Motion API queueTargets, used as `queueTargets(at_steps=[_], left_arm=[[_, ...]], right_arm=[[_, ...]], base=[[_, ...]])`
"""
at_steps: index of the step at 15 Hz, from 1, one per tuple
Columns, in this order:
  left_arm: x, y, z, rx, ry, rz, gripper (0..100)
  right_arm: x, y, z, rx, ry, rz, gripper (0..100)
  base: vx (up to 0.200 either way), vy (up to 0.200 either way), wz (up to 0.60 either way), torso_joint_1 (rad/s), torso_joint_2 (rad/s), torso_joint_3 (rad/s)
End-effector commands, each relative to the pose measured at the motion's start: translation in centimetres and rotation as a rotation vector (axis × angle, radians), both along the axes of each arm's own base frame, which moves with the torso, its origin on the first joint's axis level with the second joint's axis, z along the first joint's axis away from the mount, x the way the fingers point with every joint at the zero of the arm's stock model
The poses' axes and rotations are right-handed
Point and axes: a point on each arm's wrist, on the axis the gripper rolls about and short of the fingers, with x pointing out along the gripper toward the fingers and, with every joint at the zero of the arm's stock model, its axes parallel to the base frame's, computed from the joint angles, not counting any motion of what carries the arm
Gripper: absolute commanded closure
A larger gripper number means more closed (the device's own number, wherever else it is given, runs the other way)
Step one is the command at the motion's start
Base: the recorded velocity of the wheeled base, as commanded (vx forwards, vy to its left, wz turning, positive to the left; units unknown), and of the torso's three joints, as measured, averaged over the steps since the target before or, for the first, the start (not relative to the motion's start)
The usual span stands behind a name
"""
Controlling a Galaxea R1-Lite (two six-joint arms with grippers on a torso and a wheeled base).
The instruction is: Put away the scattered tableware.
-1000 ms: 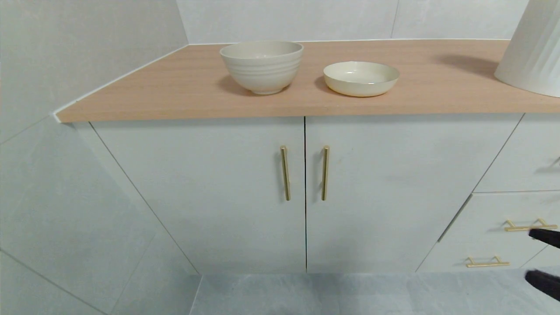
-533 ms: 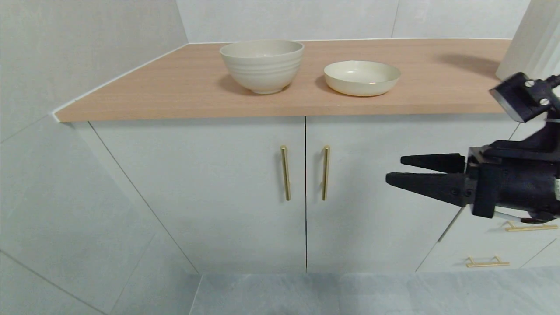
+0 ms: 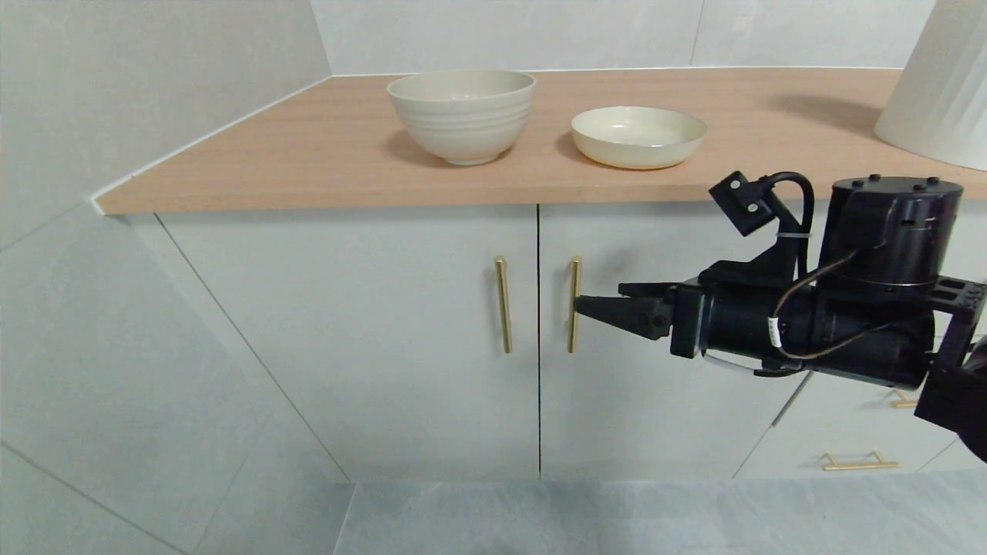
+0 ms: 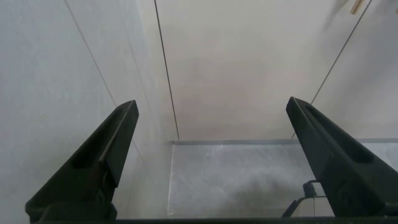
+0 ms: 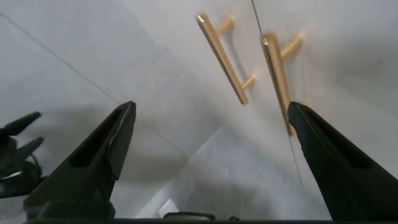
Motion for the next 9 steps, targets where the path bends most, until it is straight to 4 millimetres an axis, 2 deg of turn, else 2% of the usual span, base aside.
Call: queueTargets(at_steps=[1, 5, 9], left_arm=[[0.0, 0.0, 0.0, 0.000, 0.000, 0.001, 0], [0.0, 0.0, 0.0, 0.000, 0.000, 0.001, 0], [0.0, 0.0, 0.0, -0.001, 0.000, 0.001, 0]], right_arm=[[1.0, 0.8, -1.9, -0.027, 0.051, 0.002, 0], [3.0, 2.2, -3.0, 0.068, 0.109, -0.028, 0], [4.2, 3.4, -4.1, 0.095, 0.091, -0.089, 0]], base=[[0.000, 0.000, 0.00, 0.000, 0.00, 0.000], [0.000, 0.000, 0.00, 0.000, 0.00, 0.000], [0.000, 0.000, 0.00, 0.000, 0.00, 0.000]])
